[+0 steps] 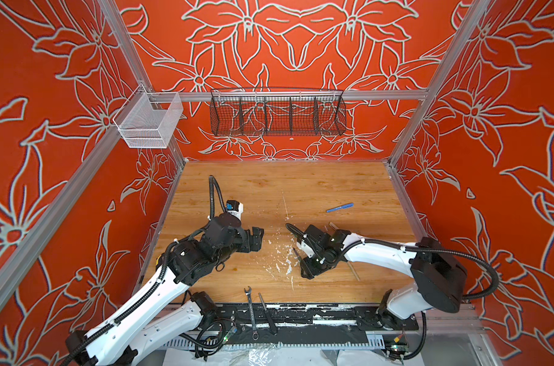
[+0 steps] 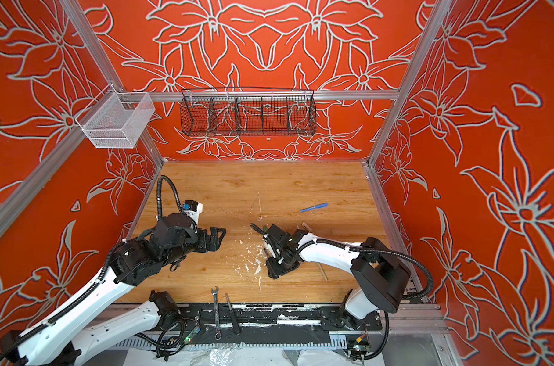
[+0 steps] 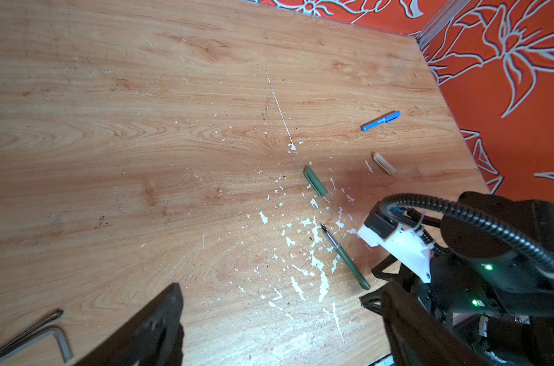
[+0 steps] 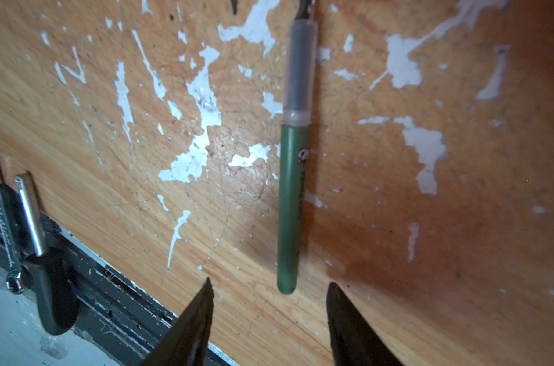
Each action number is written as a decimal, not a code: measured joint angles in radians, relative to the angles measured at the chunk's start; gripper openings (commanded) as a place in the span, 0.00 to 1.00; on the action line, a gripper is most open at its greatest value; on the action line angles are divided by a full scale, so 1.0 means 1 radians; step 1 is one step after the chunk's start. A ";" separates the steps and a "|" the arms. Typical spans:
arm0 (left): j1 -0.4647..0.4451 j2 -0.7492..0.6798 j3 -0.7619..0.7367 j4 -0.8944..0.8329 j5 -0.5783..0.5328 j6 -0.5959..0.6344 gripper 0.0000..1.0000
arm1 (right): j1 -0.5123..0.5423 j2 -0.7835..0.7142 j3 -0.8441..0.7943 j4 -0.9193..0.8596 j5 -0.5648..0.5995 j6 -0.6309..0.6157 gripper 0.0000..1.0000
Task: Insert the pens into the pen caps
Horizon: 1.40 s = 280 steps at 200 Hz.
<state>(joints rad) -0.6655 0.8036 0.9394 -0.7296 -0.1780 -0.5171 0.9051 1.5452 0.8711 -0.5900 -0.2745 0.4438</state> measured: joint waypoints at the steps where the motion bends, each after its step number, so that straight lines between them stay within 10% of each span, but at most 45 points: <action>1: 0.000 0.000 0.000 0.000 0.000 0.000 0.97 | 0.000 0.001 0.001 0.000 0.000 0.000 0.58; 143: 0.003 -0.017 -0.012 -0.019 -0.017 0.011 0.97 | 0.051 0.054 -0.040 0.256 -0.178 0.095 0.58; 204: 0.003 -0.013 -0.213 0.106 0.151 -0.050 0.93 | 0.052 0.039 -0.067 0.321 -0.179 0.146 0.59; 280: -0.211 0.031 -0.421 0.378 0.175 -0.246 0.95 | 0.000 -0.253 -0.132 0.246 -0.085 0.171 0.61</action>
<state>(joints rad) -0.8761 0.8349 0.5186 -0.3515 -0.0032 -0.7628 0.9047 1.2919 0.7395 -0.3439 -0.3595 0.6144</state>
